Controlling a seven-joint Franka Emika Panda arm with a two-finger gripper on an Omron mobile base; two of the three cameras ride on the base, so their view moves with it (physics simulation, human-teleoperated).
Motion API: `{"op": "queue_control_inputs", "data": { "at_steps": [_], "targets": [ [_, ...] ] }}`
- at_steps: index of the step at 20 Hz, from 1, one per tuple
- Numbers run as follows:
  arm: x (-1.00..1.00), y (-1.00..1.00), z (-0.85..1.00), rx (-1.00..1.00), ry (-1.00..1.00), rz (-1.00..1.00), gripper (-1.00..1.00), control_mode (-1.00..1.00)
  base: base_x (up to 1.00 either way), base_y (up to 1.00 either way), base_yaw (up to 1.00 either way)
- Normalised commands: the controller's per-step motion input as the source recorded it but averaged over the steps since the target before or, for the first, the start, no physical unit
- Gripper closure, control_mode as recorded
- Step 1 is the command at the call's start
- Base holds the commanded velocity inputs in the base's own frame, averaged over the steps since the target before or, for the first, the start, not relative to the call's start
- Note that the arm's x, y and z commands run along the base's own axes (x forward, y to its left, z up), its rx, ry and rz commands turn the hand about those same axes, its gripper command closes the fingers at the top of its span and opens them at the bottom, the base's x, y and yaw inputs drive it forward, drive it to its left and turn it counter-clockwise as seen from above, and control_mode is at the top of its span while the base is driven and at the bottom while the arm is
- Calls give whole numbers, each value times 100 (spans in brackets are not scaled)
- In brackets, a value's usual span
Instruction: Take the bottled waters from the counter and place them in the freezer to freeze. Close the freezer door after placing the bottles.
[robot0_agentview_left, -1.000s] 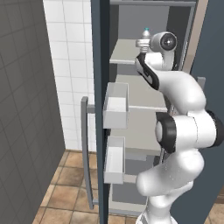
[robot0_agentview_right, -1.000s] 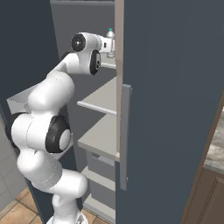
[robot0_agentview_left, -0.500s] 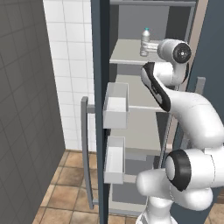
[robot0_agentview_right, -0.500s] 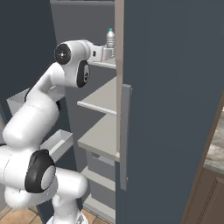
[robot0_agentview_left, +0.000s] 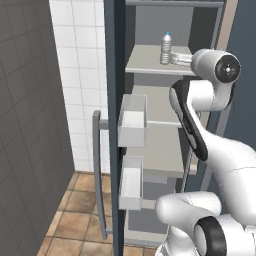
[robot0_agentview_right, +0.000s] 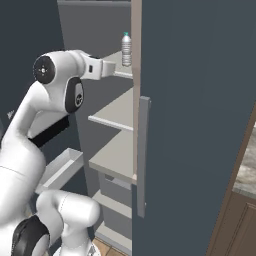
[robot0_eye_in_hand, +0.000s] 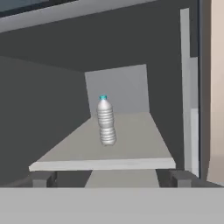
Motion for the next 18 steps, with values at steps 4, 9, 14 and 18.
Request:
{"op": "queue_control_inputs", "data": {
  "at_steps": [4, 9, 14, 18],
  "targets": [
    [-74, 0, -14, 0, 38, 0, -100, -100, 0, 0, 0],
    [-72, 0, -18, 0, 45, -4, -100, -100, 0, 0, 0],
    [-100, 0, -25, 0, 31, -4, -100, -100, 0, 0, 0],
    [-96, 0, -71, 0, 25, 0, -100, -100, 0, 0, 0]
  ]
}}
